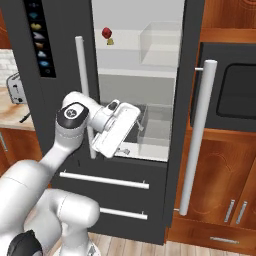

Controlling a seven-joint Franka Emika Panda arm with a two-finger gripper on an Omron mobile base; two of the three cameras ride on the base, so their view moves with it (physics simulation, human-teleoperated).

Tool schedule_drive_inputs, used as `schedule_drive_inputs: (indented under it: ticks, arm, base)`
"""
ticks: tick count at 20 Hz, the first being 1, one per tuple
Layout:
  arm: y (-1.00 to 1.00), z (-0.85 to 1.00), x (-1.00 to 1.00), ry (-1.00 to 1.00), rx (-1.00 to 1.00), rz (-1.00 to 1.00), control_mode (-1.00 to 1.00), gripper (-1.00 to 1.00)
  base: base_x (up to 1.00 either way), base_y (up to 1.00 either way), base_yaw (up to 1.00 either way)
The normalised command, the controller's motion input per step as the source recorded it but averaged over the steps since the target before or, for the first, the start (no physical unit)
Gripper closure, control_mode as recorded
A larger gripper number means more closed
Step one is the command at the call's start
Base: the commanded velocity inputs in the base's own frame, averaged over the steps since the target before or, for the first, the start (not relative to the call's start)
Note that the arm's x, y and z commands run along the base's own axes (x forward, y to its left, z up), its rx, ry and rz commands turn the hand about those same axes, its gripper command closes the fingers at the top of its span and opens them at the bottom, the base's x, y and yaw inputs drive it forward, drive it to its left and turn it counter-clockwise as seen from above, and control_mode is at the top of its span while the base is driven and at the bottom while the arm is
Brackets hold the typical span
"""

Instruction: Retrieve the butter from the fridge and place it on a plate on the dining table. Then retrieve the butter knife by the fridge and place it near the plate.

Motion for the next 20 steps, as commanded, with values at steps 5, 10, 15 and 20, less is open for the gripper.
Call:
schedule_drive_inputs:
  ticks: [5, 10, 15, 20]
  arm:
    - [0.91, -0.03, 0.02, -0.28, 0.33, -0.24, -1.0, -1.0]
    - [0.64, -0.04, 0.17, -0.56, 0.64, -0.23, -1.0, -1.0]
    - [0.49, -0.01, 0.24, -0.72, 0.51, -0.09, -1.0, -1.0]
    - [0.34, 0.17, 0.3, -0.52, 0.21, 0.04, -1.0, -1.0]
  base:
    - [0.0, 0.0, 0.0]
    - [0.0, 0.0, 0.0]
    - [0.0, 0.0, 0.0]
    - [0.0, 0.0, 0.0]
